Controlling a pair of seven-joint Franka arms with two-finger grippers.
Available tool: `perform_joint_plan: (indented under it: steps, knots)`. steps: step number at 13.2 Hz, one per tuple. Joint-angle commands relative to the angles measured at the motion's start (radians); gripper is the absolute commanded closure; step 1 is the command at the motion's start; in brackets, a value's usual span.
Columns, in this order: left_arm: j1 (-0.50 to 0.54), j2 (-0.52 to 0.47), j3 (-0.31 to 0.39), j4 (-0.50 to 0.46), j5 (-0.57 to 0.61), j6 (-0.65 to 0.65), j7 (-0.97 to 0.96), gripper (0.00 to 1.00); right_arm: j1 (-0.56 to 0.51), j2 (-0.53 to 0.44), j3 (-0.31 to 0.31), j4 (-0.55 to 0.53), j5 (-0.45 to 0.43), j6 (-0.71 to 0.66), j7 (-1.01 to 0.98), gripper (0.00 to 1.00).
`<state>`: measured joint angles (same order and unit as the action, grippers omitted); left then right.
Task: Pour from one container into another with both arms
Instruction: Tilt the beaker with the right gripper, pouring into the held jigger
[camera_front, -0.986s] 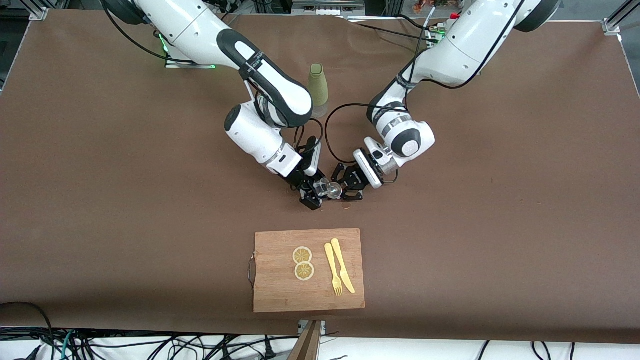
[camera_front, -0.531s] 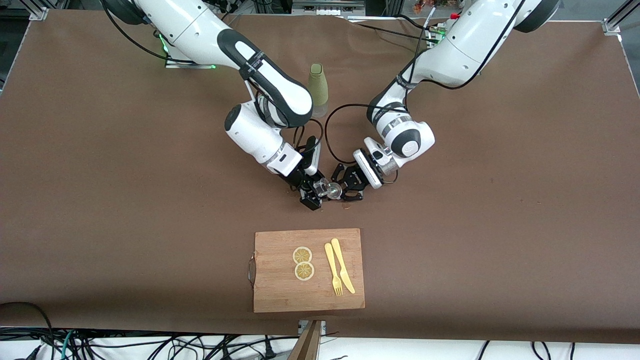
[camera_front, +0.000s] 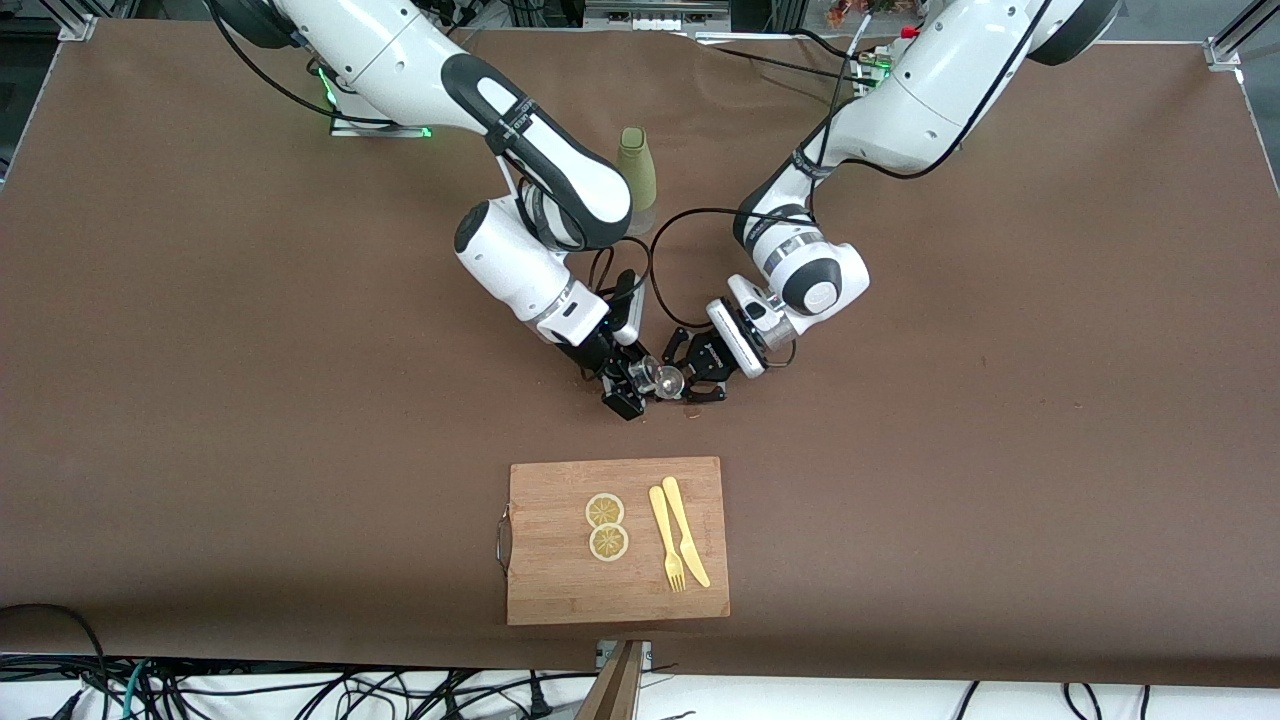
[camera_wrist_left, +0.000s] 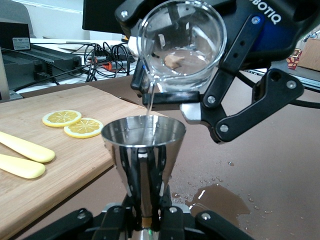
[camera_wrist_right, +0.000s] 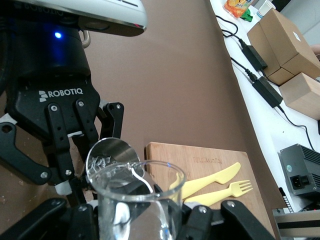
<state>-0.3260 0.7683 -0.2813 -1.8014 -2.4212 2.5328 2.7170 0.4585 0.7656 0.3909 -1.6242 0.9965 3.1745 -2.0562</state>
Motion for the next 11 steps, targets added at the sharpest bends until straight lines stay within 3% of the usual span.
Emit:
perform_joint_plan:
  steps: [1, 11]
  knots:
    - [-0.004, 0.013, -0.004, 0.030, -0.055, 0.020, 0.049, 1.00, 0.012, -0.005, -0.007, -0.006, -0.010, 0.022, 0.001, 0.95]
    - [-0.002, 0.009, -0.004, 0.027, -0.056, 0.020, 0.046, 1.00, 0.009, -0.005, -0.006, -0.005, 0.016, 0.022, 0.036, 0.95]
